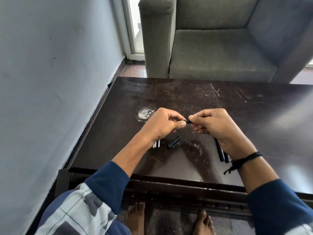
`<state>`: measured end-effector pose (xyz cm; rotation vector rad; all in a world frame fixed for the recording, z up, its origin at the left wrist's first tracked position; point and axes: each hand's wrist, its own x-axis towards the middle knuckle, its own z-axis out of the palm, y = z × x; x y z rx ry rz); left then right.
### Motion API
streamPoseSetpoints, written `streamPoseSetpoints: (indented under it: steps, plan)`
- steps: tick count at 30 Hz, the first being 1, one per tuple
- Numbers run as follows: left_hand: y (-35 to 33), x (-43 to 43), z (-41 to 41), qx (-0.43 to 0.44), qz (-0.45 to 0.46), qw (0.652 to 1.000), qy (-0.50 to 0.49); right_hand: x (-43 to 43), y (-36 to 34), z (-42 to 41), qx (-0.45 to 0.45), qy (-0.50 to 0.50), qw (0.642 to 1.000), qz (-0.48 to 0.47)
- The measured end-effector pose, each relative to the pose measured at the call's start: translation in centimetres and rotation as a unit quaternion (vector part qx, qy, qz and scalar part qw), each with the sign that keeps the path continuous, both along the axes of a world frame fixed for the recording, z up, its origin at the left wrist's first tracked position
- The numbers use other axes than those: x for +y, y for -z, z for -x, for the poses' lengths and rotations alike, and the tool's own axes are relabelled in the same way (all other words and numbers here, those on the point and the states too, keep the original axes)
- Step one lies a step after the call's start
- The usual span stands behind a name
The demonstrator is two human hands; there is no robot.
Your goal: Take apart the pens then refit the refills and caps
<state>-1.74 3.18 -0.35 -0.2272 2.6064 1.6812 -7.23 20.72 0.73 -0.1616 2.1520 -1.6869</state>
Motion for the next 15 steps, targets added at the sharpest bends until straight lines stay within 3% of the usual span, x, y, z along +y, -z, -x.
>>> streamPoseSetpoints:
  steps: [15]
  plan:
    - [-0.04, 0.55, -0.31, -0.011, -0.015, 1.0, 0.005, 0.46, -0.38, 0.07, -0.008, -0.009, 1.0, -0.006]
